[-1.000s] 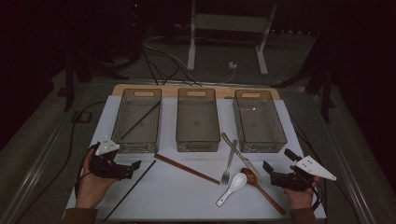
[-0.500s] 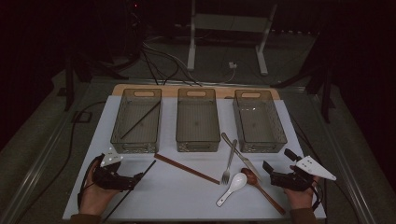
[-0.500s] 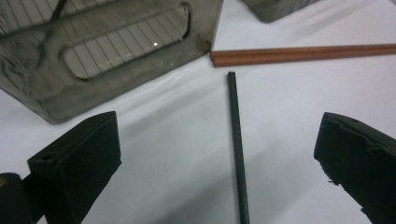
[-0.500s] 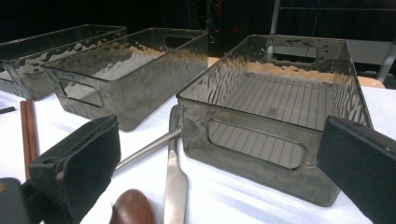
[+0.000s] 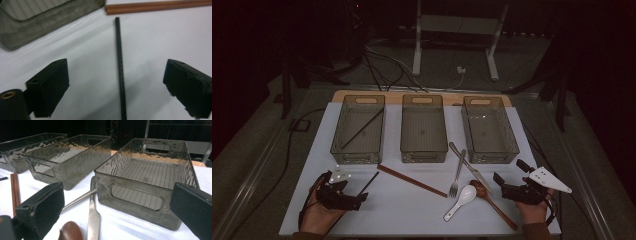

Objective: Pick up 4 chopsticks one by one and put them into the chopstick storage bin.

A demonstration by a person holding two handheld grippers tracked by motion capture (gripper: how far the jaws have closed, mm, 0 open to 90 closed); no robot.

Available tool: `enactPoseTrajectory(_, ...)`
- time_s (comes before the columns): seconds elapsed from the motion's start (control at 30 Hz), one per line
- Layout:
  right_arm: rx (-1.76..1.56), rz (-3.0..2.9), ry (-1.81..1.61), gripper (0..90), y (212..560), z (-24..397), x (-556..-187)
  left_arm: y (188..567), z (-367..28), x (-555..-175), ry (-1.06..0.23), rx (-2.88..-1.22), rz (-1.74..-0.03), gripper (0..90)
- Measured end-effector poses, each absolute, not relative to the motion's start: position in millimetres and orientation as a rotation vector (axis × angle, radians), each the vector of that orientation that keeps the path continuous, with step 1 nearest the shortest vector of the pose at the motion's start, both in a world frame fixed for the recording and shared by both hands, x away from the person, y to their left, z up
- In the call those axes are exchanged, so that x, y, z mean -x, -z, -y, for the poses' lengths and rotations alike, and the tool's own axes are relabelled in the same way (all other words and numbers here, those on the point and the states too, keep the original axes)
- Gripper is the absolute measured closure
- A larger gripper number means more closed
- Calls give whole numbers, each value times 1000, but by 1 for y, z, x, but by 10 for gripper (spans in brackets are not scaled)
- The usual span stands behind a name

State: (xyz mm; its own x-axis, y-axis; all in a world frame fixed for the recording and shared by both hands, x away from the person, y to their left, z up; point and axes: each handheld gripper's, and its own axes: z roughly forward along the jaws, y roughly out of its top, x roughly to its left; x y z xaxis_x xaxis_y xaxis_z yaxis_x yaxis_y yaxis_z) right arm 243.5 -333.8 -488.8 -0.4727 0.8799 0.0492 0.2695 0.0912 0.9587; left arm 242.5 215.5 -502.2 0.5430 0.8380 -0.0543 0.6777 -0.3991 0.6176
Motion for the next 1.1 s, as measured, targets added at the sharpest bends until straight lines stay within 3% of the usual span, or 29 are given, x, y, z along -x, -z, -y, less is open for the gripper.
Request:
enactPoseTrajectory(0.2,-1128,-1811,-1398,0,489,334,-244,507,-211,-244,-380,-2221,-1233,171)
enactPoseTrajectory(0.37,-1127,-1812,-1396,0,489,333,-244,507,-206,-244,-340,-2248,-1163,503)
enactPoseTrajectory(0.5,-1127,-1811,-1397,0,489,334,-244,508,-204,-247,-349,-2271,-1189,651)
enactPoseTrajectory(0.93,-1132,-1818,-1391,0,490,332,-245,509,-196,-255,-309,-2321,-1188,868)
enactPoseTrajectory(1.1,-1130,-1820,-1390,0,490,332,-245,510,-197,-254,-302,-2293,-1214,874)
